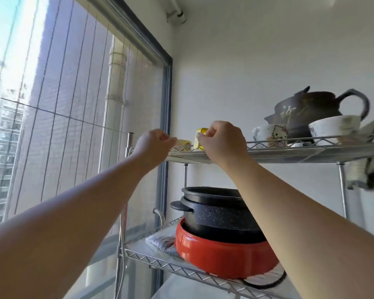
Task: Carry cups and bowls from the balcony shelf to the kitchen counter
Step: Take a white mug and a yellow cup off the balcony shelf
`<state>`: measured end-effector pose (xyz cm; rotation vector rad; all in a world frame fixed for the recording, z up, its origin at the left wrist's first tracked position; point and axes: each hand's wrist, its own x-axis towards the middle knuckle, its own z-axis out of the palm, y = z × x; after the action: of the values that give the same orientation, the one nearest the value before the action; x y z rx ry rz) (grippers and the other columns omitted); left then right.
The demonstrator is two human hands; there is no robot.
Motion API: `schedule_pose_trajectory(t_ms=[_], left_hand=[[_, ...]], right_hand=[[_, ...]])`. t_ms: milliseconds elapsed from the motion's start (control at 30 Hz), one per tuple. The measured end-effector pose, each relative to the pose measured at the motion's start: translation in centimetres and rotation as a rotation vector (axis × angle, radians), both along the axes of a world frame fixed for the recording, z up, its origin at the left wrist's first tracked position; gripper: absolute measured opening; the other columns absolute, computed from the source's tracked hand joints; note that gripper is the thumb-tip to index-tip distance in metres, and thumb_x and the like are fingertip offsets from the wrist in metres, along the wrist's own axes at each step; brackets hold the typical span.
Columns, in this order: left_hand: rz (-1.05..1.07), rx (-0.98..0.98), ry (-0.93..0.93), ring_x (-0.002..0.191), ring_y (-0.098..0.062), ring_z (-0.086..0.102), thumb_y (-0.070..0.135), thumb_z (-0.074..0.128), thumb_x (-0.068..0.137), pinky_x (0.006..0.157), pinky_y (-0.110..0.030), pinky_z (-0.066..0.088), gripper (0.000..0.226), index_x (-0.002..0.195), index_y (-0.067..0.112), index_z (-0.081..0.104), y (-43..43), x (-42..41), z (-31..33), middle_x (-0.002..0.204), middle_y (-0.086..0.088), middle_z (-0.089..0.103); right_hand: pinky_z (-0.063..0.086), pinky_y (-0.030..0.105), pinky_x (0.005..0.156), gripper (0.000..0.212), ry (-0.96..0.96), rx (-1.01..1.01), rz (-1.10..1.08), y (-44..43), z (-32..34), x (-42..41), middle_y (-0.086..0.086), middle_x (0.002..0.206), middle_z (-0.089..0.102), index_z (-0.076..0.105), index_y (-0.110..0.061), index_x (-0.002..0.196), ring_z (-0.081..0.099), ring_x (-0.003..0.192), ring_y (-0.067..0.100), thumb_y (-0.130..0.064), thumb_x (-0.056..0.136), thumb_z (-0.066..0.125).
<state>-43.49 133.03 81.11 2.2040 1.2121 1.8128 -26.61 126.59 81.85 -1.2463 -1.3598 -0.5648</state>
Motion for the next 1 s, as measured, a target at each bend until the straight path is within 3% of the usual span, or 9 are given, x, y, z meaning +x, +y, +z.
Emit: schedule_pose_trajectory(t_ms=[167,300,467,567,667,733,800,900,1000], left_hand=[[0.125,-0.07,-0.08,0.064,-0.023,0.06,0.029,0.064,0.083,0.06,-0.029,0.05,0.023,0.067,0.013,0.064,3.6,0.6,2.7,0.065,-0.004,0.065],[0.262,-0.173,-0.022,0.066,-0.024,0.065,0.039,0.07,0.079,0.061,-0.032,0.057,0.031,0.069,0.011,0.065,6.1,1.3,3.8,0.071,-0.006,0.068],[0.321,-0.236,0.013,0.052,-0.015,0.054,0.041,0.081,0.072,0.045,-0.022,0.041,0.041,0.064,0.01,0.056,7.5,1.7,5.1,0.063,-0.003,0.058],[0.327,-0.329,0.104,0.066,-0.019,0.056,0.036,0.078,0.078,0.067,-0.033,0.054,0.037,0.085,0.003,0.063,7.1,1.9,6.2,0.077,-0.005,0.06],[0.261,-0.494,0.235,0.084,-0.026,0.048,0.018,0.06,0.093,0.093,-0.038,0.047,0.036,0.122,-0.003,0.06,6.9,2.6,7.1,0.099,-0.012,0.051],[0.19,-0.633,0.243,0.063,-0.019,0.042,0.017,0.054,0.098,0.069,-0.025,0.047,0.025,0.108,-0.005,0.06,6.6,2.9,7.5,0.087,-0.01,0.047],[0.13,-0.754,0.153,0.042,-0.009,0.025,0.018,0.054,0.099,0.043,-0.016,0.027,0.022,0.087,-0.001,0.056,6.3,2.9,7.8,0.063,-0.002,0.037],[-0.098,-0.874,-0.057,0.025,-0.005,0.025,0.012,0.046,0.1,0.027,-0.013,0.022,0.023,0.09,-0.005,0.059,5.9,2.6,8.2,0.043,0.0,0.037],[-0.257,-0.94,-0.183,0.025,-0.005,0.029,0.012,0.04,0.102,0.023,-0.013,0.024,0.028,0.09,-0.006,0.058,5.9,2.6,8.4,0.055,0.001,0.039]], right_hand=[[0.029,0.038,0.072,0.047,-0.077,-0.008,-0.267,2.7,1.4,0.0,0.005,0.088,0.07,0.054,-0.019,0.076,0.062,0.093,0.032,-0.065,0.072,0.058],[0.022,0.041,0.07,0.06,-0.083,-0.05,-0.326,4.1,2.3,-0.6,-0.001,0.066,0.051,0.032,-0.02,0.057,0.053,0.084,0.029,-0.075,0.063,0.055],[0.022,0.041,0.072,0.035,-0.106,-0.122,-0.323,5.0,2.9,-0.7,-0.002,0.059,0.035,0.032,-0.02,0.059,0.044,0.078,0.028,-0.041,0.067,0.059],[0.03,0.039,0.075,0.027,-0.083,-0.138,-0.265,4.8,3.3,-0.4,-0.003,0.06,0.039,0.034,-0.019,0.06,0.047,0.073,0.029,-0.031,0.066,0.058],[0.037,0.035,0.075,0.024,-0.026,-0.177,-0.215,4.4,4.1,-0.1,-0.002,0.063,0.043,0.037,-0.019,0.062,0.05,0.073,0.029,-0.024,0.066,0.06],[0.04,0.031,0.069,0.024,0.034,-0.228,-0.166,4.2,4.7,0.1,0.0,0.064,0.045,0.039,-0.018,0.062,0.053,0.074,0.029,-0.019,0.068,0.062],[0.039,0.027,0.062,0.024,0.086,-0.277,-0.12,4.4,5.5,0.4,0.002,0.064,0.044,0.04,-0.015,0.063,0.053,0.07,0.027,-0.014,0.071,0.062],[0.035,0.023,0.052,0.019,0.102,-0.376,-0.072,4.1,6.8,1.5,0.004,0.065,0.047,0.045,-0.012,0.065,0.047,0.057,0.021,-0.012,0.077,0.059],[0.036,0.022,0.047,0.027,0.141,-0.512,-0.032,4.2,7.8,2.7,0.003,0.063,0.05,0.053,-0.011,0.06,0.045,0.053,0.019,-0.01,0.087,0.057]])
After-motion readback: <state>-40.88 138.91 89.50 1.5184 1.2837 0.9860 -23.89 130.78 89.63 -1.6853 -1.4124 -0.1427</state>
